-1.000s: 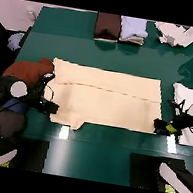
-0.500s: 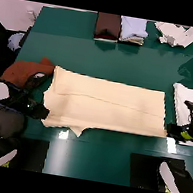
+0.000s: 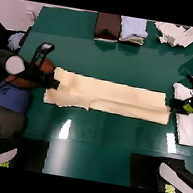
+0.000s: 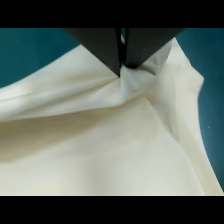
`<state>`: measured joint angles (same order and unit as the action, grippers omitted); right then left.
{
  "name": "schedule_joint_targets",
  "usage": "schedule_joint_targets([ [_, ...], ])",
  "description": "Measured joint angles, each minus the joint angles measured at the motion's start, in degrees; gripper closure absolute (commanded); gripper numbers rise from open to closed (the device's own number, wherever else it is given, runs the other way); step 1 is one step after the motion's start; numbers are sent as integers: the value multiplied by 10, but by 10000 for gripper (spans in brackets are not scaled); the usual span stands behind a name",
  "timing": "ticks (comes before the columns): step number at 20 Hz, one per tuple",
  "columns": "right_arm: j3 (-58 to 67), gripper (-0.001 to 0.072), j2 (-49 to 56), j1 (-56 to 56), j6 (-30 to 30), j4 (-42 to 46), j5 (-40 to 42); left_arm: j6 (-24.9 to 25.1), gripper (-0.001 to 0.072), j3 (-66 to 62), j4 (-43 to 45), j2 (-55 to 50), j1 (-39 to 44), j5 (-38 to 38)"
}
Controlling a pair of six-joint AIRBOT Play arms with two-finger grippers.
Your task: Fold the shirts.
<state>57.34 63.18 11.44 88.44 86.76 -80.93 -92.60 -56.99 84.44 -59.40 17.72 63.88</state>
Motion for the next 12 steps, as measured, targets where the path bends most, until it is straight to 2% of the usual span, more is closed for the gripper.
schedule_joint_targets([
  [4, 88, 690, 101, -8, 5, -2, 10, 44, 684, -61, 1, -110, -25, -70],
  [8, 156, 687, 179, -10, 8, -16, 14, 66, 682, -88, 1, -177, -33, -134],
  [9, 169, 686, 194, -10, 8, -23, 16, 68, 605, -91, 1, -187, -33, -146],
  [10, 181, 654, 208, -10, 8, -31, 16, 71, 338, -93, 2, -193, -34, -154],
  [11, 190, 497, 218, -10, 8, -38, 19, 72, 255, -95, 3, -198, -35, -159],
  [12, 198, 389, 226, -10, 8, -48, 24, 72, 255, -98, 2, -201, -36, -161],
])
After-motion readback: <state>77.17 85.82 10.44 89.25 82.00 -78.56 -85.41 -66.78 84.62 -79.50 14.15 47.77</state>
